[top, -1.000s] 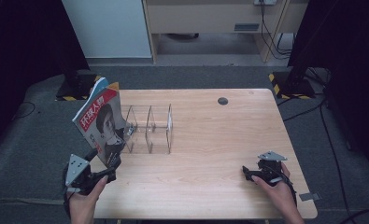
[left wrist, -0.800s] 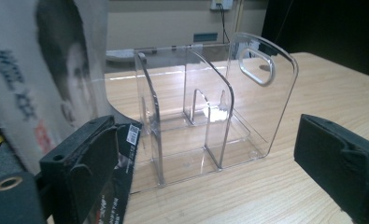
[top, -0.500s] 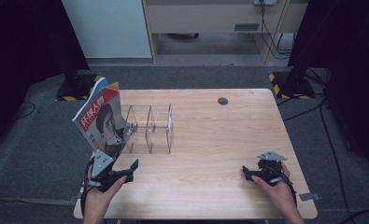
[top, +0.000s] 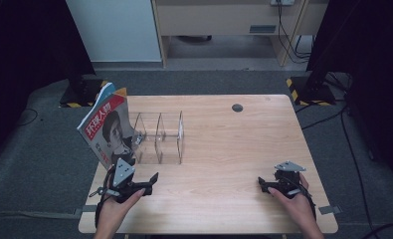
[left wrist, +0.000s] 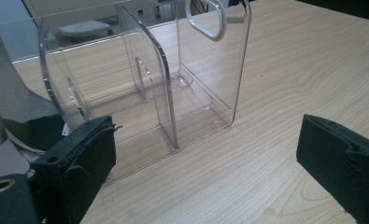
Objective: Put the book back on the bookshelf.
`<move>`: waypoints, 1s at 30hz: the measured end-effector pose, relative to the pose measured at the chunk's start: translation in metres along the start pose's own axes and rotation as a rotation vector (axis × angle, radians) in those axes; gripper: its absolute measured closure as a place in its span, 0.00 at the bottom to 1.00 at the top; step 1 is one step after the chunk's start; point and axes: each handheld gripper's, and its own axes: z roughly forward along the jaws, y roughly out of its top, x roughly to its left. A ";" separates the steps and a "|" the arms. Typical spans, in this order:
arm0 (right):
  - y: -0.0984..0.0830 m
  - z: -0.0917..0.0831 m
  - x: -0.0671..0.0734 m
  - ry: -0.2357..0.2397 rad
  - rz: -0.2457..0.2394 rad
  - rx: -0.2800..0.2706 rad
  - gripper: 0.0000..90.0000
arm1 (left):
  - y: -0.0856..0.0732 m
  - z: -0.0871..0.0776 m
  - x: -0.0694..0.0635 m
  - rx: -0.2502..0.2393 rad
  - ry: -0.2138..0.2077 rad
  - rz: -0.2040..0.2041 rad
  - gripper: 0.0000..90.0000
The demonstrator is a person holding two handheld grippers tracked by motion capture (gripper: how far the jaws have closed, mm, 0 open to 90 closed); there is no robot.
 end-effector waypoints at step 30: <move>0.000 0.000 0.000 0.000 0.000 0.000 0.06 | -0.004 0.049 -0.029 0.217 -0.142 0.079 0.05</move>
